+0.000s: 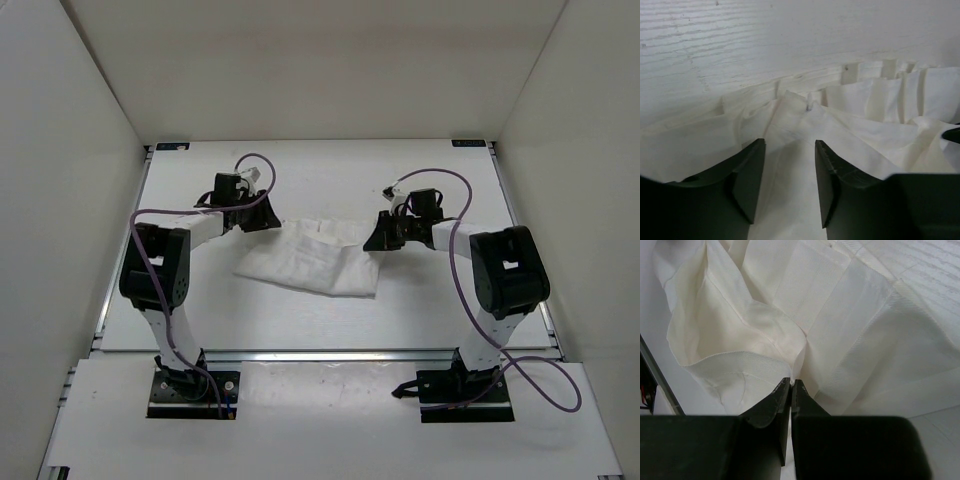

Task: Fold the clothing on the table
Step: Fold the skirt

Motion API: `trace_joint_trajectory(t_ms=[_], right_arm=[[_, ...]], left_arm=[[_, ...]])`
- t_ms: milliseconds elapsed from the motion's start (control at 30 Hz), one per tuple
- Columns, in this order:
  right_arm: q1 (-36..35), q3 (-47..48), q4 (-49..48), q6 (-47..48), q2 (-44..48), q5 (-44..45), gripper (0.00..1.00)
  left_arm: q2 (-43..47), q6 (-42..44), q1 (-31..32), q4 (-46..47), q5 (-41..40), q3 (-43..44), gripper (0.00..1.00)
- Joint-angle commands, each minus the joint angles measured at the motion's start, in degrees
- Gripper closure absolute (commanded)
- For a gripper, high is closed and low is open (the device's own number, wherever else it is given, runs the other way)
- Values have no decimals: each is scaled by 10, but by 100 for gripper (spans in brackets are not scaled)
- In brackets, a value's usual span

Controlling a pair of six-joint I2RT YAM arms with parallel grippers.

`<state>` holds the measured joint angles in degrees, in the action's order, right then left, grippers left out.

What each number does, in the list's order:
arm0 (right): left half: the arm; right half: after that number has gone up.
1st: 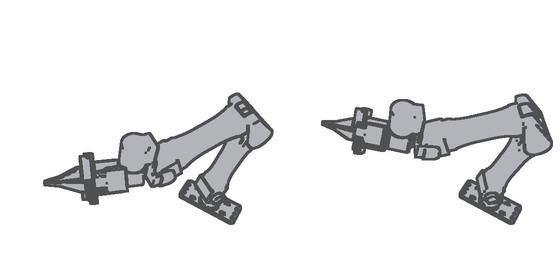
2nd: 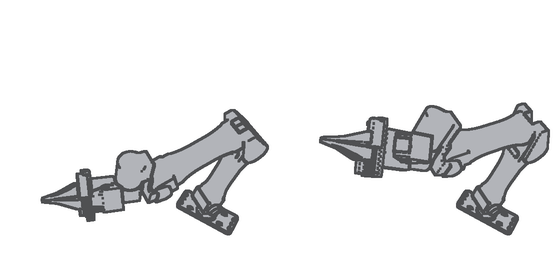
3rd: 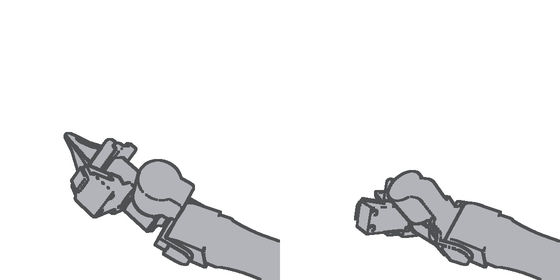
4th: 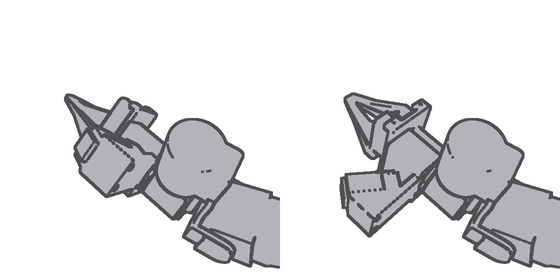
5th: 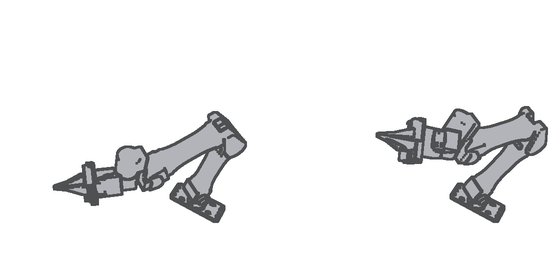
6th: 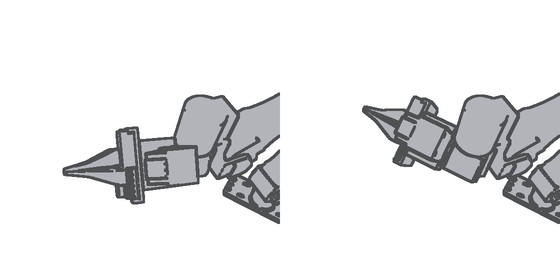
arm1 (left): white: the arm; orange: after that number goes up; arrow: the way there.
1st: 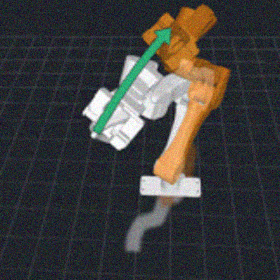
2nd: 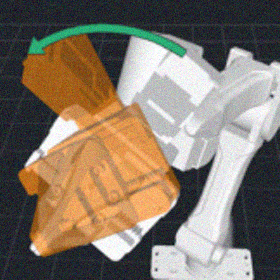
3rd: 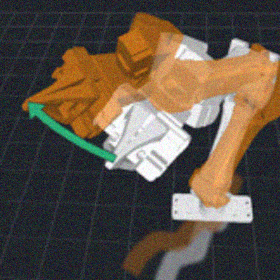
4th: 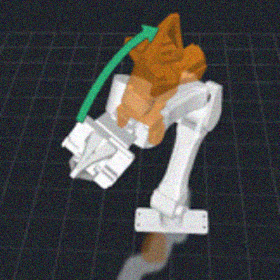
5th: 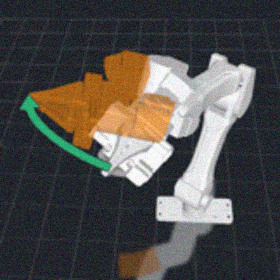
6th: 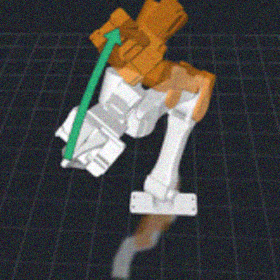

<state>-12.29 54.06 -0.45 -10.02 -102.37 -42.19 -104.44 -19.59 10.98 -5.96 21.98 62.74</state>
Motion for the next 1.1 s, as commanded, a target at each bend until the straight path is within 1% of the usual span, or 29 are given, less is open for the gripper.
trace_joint_trajectory(t_ms=[0, 33, 167, 233, 300, 367, 400, 433, 500, 533, 567, 600, 667, 700, 767, 833, 900, 933, 967, 1000, 1067], right_arm=[[-8, 18, -9, 13, 29, -9, 99], [-5, 17, -9, 15, 32, -11, 100], [-8, 16, -5, 13, 36, -9, 100], [-7, 18, -3, 11, 35, -11, 100], [-8, 17, -6, 9, 31, -11, 99], [-8, 18, 0, 5, 35, -13, 100], [-7, 17, -2, 9, 35, -11, 100], [-8, 18, -1, 11, 34, -13, 100], [-8, 17, -2, 9, 37, -15, 100], [-5, 19, -2, 8, 37, -17, 99], [-5, 19, 0, 8, 41, -17, 100], [-8, 21, 4, 4, 47, -16, 100], [-4, 21, 4, 8, 56, -15, 100], [-2, 22, 21, 11, 69, -16, 100], [-1, 18, 29, 13, 93, -17, 100], [2, 10, 44, 17, 139, -6, 100], [10, 0, 56, 20, 178, 3, 100], [11, -1, 65, 22, 207, 1, 100], [18, -5, 77, 23, 216, -2, 100], [22, -7, 98, 29, 243, -5, 100], [24, -17, 134, 42, 288, -2, 100]], left_arm=[[-13, 23, 7, -13, -2, 32, 43], [-16, 25, 6, -13, -14, 40, 40], [-36, 43, 20, -19, -36, 59, 38], [-47, 46, 25, -27, -35, 75, 37], [-57, 48, 28, -22, -29, 77, 41], [-64, 47, 36, -20, -22, 80, 47], [-66, 47, 41, -20, -24, 80, 56], [-69, 50, 46, -23, -25, 81, 59], [-75, 55, 47, -33, -25, 94, 70], [-81, 61, 49, -41, -28, 99, 79], [-86, 61, 48, -49, -26, 103, 85], [-85, 58, 47, -48, -24, 109, 100], [-81, 55, 46, -46, -16, 107, 100], [-77, 54, 42, -49, -11, 102, 100], [-48, 49, 45, -47, -9, 94, 100], [-10, 47, 46, -45, -4, 77, 100], [34, 34, 43, -47, 3, 49, 100], [67, 26, 42, -50, 9, 40, 100], [106, 16, 40, -48, 10, 19, 100], [127, 12, 42, -46, 14, -4, 100], [205, 2, 42, -55, 9, -39, 100]])
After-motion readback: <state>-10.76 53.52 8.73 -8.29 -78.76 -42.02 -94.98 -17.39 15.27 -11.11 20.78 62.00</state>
